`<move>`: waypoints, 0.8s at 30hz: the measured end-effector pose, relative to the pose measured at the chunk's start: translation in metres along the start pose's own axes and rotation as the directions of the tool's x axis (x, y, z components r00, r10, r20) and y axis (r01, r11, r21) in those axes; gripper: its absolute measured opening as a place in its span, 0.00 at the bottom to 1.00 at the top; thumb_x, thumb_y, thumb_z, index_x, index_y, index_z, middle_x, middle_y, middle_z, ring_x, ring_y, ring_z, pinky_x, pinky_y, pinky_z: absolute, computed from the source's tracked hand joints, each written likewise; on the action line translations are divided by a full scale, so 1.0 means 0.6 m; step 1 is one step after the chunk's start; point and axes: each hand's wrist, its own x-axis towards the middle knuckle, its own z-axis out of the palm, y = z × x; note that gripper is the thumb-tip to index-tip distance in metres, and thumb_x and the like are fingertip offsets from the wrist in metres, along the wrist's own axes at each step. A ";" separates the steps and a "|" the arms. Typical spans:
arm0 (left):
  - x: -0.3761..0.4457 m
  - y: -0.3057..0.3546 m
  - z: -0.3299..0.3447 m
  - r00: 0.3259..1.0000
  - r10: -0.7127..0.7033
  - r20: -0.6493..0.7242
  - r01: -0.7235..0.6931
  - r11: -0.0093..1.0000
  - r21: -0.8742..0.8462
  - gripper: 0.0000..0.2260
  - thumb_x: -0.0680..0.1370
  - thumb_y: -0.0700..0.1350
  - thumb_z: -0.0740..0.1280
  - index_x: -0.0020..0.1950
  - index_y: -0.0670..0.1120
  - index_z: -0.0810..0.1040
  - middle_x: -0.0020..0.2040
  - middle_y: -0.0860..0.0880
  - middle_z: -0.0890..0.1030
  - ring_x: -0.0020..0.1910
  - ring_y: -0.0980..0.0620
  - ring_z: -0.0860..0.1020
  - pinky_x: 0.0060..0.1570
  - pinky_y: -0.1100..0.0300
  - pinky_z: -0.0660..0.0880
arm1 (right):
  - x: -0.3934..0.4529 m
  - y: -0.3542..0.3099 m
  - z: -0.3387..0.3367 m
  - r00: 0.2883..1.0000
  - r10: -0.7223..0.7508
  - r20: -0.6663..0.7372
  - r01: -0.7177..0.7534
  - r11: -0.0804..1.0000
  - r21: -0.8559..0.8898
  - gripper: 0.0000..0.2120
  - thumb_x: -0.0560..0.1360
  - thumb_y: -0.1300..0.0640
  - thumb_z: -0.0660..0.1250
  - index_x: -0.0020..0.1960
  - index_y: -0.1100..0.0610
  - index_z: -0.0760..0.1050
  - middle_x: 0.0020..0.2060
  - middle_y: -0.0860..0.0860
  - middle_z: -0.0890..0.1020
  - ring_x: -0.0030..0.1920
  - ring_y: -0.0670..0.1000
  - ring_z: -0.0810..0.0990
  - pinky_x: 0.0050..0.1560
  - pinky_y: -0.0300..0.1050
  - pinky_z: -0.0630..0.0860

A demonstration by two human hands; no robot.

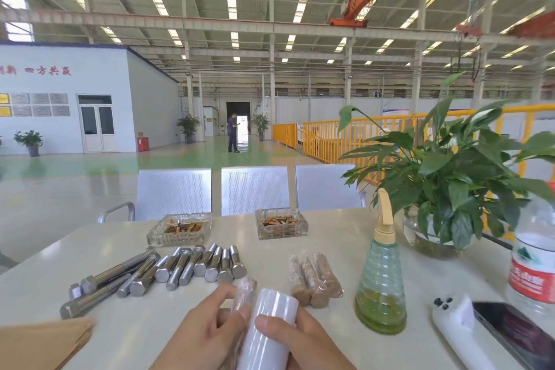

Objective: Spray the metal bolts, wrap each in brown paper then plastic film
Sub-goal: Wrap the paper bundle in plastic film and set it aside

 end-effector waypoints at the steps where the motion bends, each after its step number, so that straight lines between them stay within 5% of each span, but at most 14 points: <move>1: 0.003 -0.005 0.004 1.000 -0.022 0.017 0.023 0.999 -0.025 0.03 0.81 0.51 0.69 0.52 0.59 0.81 0.37 0.44 0.85 0.33 0.51 0.81 0.33 0.68 0.71 | 0.002 0.004 0.000 1.000 -0.018 -0.002 0.018 1.000 -0.005 0.18 0.69 0.69 0.73 0.59 0.65 0.84 0.57 0.67 0.84 0.55 0.63 0.86 0.47 0.50 0.84; 6: 0.006 -0.012 0.005 0.992 -0.118 0.047 0.122 0.987 -0.102 0.16 0.82 0.45 0.66 0.42 0.64 0.86 0.42 0.53 0.87 0.43 0.60 0.84 0.45 0.66 0.75 | 0.005 0.007 0.000 1.000 -0.022 0.005 0.022 0.999 0.040 0.16 0.70 0.70 0.72 0.58 0.67 0.84 0.59 0.69 0.82 0.58 0.65 0.84 0.47 0.51 0.84; 8: 0.007 -0.011 -0.002 0.993 -0.084 0.084 0.095 0.986 -0.140 0.14 0.83 0.42 0.66 0.48 0.59 0.87 0.46 0.47 0.88 0.52 0.48 0.85 0.52 0.59 0.78 | 0.004 0.008 0.001 1.000 -0.019 -0.014 0.020 0.998 0.062 0.16 0.72 0.67 0.72 0.60 0.65 0.83 0.61 0.69 0.81 0.57 0.66 0.84 0.50 0.53 0.84; 10: 0.005 -0.007 -0.013 0.981 0.000 0.193 0.041 0.977 -0.209 0.10 0.81 0.48 0.70 0.62 0.53 0.83 0.53 0.35 0.84 0.49 0.34 0.82 0.49 0.50 0.77 | 0.004 0.009 -0.001 0.997 -0.026 -0.071 0.029 0.999 0.037 0.15 0.73 0.61 0.74 0.58 0.62 0.85 0.58 0.66 0.83 0.57 0.64 0.85 0.51 0.54 0.83; 13: 0.008 -0.017 -0.021 0.986 0.062 0.154 -0.006 0.941 -0.339 0.21 0.72 0.45 0.77 0.64 0.51 0.80 0.46 0.31 0.81 0.40 0.43 0.79 0.36 0.60 0.74 | 0.008 0.006 0.000 0.981 -0.028 -0.193 0.037 0.999 0.040 0.18 0.66 0.55 0.76 0.54 0.61 0.87 0.54 0.64 0.86 0.55 0.63 0.86 0.54 0.57 0.82; 17: 0.009 -0.014 -0.008 0.992 0.113 0.052 -0.091 0.947 -0.307 0.18 0.69 0.45 0.77 0.57 0.55 0.80 0.36 0.45 0.74 0.33 0.49 0.73 0.31 0.63 0.69 | 0.008 0.008 0.001 0.979 -0.009 -0.205 0.027 0.996 0.082 0.29 0.65 0.59 0.75 0.65 0.65 0.78 0.59 0.68 0.82 0.63 0.68 0.80 0.69 0.66 0.72; 21: 0.007 -0.008 0.006 0.993 0.106 0.054 -0.086 0.954 -0.288 0.10 0.74 0.50 0.71 0.55 0.56 0.80 0.44 0.43 0.82 0.41 0.51 0.79 0.40 0.63 0.75 | 0.008 0.009 0.000 0.991 0.019 -0.131 -0.010 0.998 0.069 0.35 0.60 0.63 0.73 0.67 0.68 0.76 0.62 0.69 0.80 0.68 0.70 0.76 0.74 0.66 0.66; 24: 0.009 -0.012 0.007 0.987 0.149 0.057 -0.143 0.985 -0.099 0.10 0.78 0.51 0.66 0.57 0.51 0.80 0.44 0.47 0.82 0.45 0.54 0.79 0.49 0.57 0.75 | 0.010 0.010 0.001 0.998 0.023 -0.062 -0.016 0.994 0.112 0.35 0.61 0.65 0.72 0.69 0.68 0.75 0.63 0.68 0.80 0.69 0.68 0.75 0.75 0.65 0.65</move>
